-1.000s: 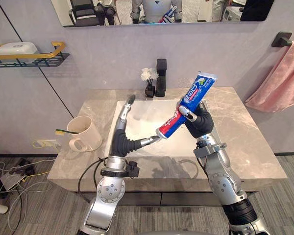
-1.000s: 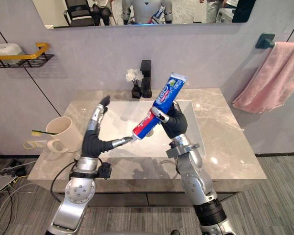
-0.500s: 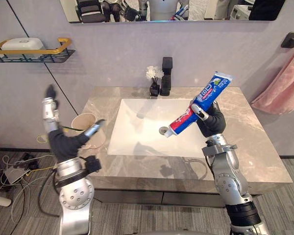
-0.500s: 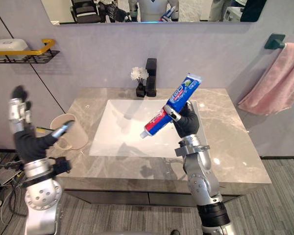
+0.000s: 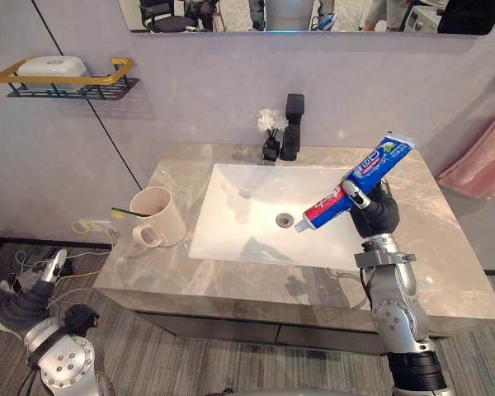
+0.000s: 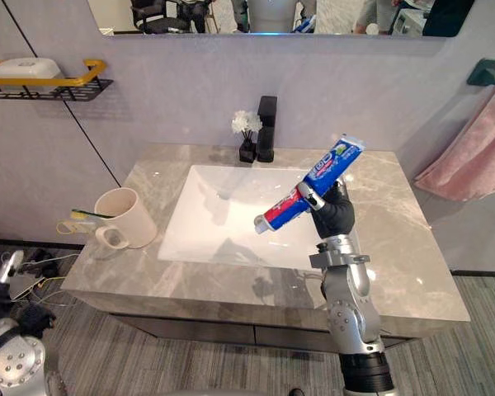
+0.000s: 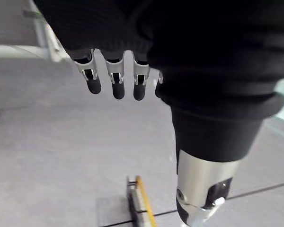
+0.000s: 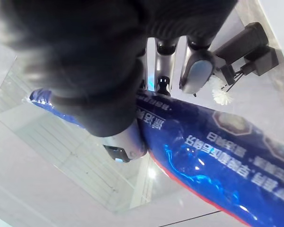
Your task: Organize washtable
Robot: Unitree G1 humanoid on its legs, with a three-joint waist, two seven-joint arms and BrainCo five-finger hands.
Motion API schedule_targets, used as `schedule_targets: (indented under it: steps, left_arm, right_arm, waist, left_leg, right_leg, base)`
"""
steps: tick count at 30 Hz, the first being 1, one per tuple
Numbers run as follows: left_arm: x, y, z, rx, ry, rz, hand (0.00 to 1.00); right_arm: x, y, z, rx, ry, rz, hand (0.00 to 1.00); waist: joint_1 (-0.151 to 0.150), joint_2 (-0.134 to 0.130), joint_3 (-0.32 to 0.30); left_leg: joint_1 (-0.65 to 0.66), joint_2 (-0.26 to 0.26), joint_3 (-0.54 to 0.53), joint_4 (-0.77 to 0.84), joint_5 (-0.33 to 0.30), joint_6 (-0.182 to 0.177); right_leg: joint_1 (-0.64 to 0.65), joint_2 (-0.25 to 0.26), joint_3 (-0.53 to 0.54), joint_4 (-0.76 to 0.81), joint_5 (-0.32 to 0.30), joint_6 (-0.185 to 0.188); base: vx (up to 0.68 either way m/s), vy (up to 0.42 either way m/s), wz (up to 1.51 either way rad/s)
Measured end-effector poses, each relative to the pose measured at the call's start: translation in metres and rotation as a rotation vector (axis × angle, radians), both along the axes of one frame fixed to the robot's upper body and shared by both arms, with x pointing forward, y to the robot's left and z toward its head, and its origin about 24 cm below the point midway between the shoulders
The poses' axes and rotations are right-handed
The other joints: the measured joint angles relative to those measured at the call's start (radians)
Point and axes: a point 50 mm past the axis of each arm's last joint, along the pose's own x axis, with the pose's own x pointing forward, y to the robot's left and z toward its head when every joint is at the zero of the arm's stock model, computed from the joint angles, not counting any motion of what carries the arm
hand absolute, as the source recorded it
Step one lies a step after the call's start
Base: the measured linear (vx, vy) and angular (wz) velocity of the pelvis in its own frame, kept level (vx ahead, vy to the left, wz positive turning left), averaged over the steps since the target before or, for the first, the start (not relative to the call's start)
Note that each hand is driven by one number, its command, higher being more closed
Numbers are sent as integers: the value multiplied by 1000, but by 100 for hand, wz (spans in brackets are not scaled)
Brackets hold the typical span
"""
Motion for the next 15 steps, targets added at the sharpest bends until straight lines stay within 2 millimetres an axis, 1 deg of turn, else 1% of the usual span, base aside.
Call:
schedule_targets:
  steps: [1,4,5,7,9,10,12,15]
  left_arm:
    - [-3,-1,-13,-44,41,1,0]
    - [-10,-3,-44,-148,138,-6,0]
    - [-15,-5,-59,-198,188,-2,0]
    - [-23,-9,-82,-276,274,-6,0]
    - [-38,-18,-111,-380,391,-9,0]
    - [-41,-20,-117,-404,415,-8,0]
    - [-55,-29,-136,-488,492,-8,0]
    - [-66,-38,-150,-552,553,-16,0]
  right_arm:
    - [0,1,0,4,0,0,100]
    - [0,2,0,8,1,4,100]
    - [0,2,0,8,1,5,100]
    - [0,3,-1,11,1,7,100]
    - [0,6,-1,15,1,19,100]
    - [0,7,-1,15,1,23,100]
    - [0,11,-2,15,1,37,100]
    - [0,13,-2,18,-4,39,100]
  waist:
    - [1,0,0]
    - [1,-1,0]
    - [1,-1,0]
    - [1,-2,1]
    - [-2,-5,2]
    - [-3,-5,2]
    - [-3,-10,3]
    - [-2,-16,5]
  left_leg:
    - [0,0,-1,0,0,0]
    - [0,0,-2,-1,0,0]
    - [0,0,-2,-1,0,0]
    - [0,0,-2,-1,0,0]
    - [1,0,-1,0,0,0]
    - [1,0,-1,0,0,0]
    - [3,0,-2,0,0,0]
    - [4,0,-5,1,0,0]
  right_leg:
    - [0,0,-1,0,-1,0]
    - [1,0,-1,0,-2,1]
    - [1,0,-1,0,-2,1]
    - [1,0,-1,0,-2,1]
    - [1,0,-1,0,-2,1]
    - [1,0,-1,0,-2,1]
    - [3,0,-2,0,-2,1]
    - [7,0,-4,0,-3,1]
  base:
    - [0,0,0]
    - [0,0,0]
    - [-31,-2,0]
    - [0,0,0]
    - [-17,-1,0]
    - [-34,-2,0]
    - [-17,-1,0]
    - [0,0,1]
